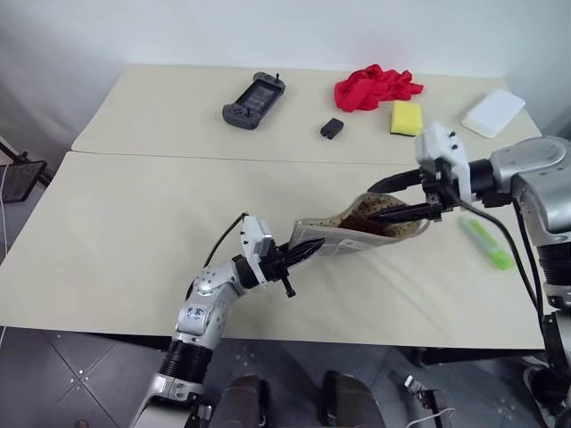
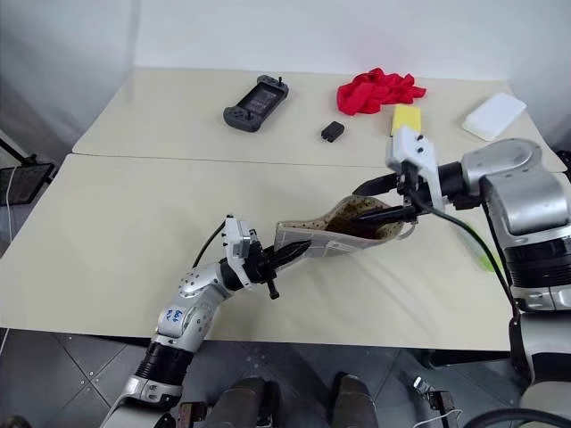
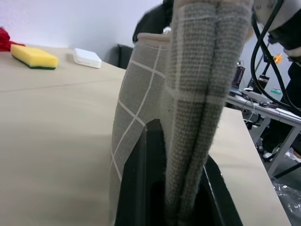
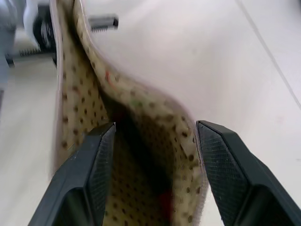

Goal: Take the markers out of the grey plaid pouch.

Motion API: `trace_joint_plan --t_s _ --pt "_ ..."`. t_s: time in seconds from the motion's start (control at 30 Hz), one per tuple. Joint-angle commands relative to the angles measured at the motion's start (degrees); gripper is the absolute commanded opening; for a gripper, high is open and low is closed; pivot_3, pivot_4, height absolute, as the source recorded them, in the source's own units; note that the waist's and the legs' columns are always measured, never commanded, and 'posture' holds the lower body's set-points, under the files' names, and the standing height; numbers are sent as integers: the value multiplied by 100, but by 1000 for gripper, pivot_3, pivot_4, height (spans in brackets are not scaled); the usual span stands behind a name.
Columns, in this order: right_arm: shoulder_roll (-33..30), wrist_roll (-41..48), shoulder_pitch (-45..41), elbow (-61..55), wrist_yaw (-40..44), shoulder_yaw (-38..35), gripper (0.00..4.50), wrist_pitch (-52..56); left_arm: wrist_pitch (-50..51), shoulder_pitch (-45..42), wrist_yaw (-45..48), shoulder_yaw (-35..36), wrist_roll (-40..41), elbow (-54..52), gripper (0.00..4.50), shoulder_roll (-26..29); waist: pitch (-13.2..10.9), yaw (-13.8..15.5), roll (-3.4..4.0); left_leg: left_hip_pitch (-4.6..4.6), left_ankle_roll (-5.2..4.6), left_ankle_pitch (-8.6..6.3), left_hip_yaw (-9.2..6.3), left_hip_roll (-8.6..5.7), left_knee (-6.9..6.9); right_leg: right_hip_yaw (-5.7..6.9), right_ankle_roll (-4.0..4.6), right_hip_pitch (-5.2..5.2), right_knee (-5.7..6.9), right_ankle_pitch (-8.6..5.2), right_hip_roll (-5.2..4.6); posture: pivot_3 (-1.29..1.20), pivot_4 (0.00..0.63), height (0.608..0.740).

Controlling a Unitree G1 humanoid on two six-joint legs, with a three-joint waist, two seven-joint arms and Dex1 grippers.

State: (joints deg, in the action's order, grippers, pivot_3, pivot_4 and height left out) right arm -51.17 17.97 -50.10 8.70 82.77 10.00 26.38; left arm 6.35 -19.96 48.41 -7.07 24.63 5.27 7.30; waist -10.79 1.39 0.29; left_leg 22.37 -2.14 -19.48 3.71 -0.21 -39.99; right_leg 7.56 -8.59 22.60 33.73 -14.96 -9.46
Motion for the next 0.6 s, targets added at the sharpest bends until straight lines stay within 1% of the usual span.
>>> trace_joint_plan --t_s 0.03,0.07,0.1,0.17,0.2,0.47,0.57,0.6 --pt "4 126 75 -59 159 -298 3200 -409 -67 -52 22 33 -6 -92 0 -5 0 -2 0 -1 0 0 0 0 0 0 0 0 1 0 0 0 150 740" --pt "91 161 67 -36 23 -401 3355 -442 -66 -39 20 34 -9 -97 0 4 0 0 0 -1 0 0 -1 0 0 2 0 -1 0 0 0 0 150 740" --pt "68 233 83 -94 70 -423 3699 -311 -64 -22 19 33 -8 -109 0 10 0 -5 0 -1 0 0 -2 0 0 2 0 -1 0 0 1 0 150 740" --pt "112 160 131 -107 -43 -479 4393 -503 -53 1 21 34 1 -123 0 19 0 -4 0 -1 0 0 -1 2 -1 1 0 -1 2 0 1 0 150 740" --pt "158 129 144 -79 -109 -510 4454 -663 -50 4 25 32 4 -123 0 21 0 -4 0 -1 0 0 -1 2 -1 2 0 -1 1 0 1 0 150 740" --pt "344 168 37 111 -223 -662 4454 -1158 -64 -58 48 43 2 -42 0 14 0 -3 0 -1 0 0 -1 0 -1 1 0 -1 1 0 1 0 150 740" --pt "274 295 15 42 -27 -679 3841 -1061 -56 -64 48 39 -2 -45 0 13 0 -1 0 -1 0 0 -1 0 -1 2 0 -1 1 0 1 0 150 740" --pt "274 312 9 30 4 -685 3520 -1087 -53 -64 49 40 0 -46 0 14 0 -2 0 -1 0 0 -1 0 -1 1 0 -1 1 0 1 0 150 740"
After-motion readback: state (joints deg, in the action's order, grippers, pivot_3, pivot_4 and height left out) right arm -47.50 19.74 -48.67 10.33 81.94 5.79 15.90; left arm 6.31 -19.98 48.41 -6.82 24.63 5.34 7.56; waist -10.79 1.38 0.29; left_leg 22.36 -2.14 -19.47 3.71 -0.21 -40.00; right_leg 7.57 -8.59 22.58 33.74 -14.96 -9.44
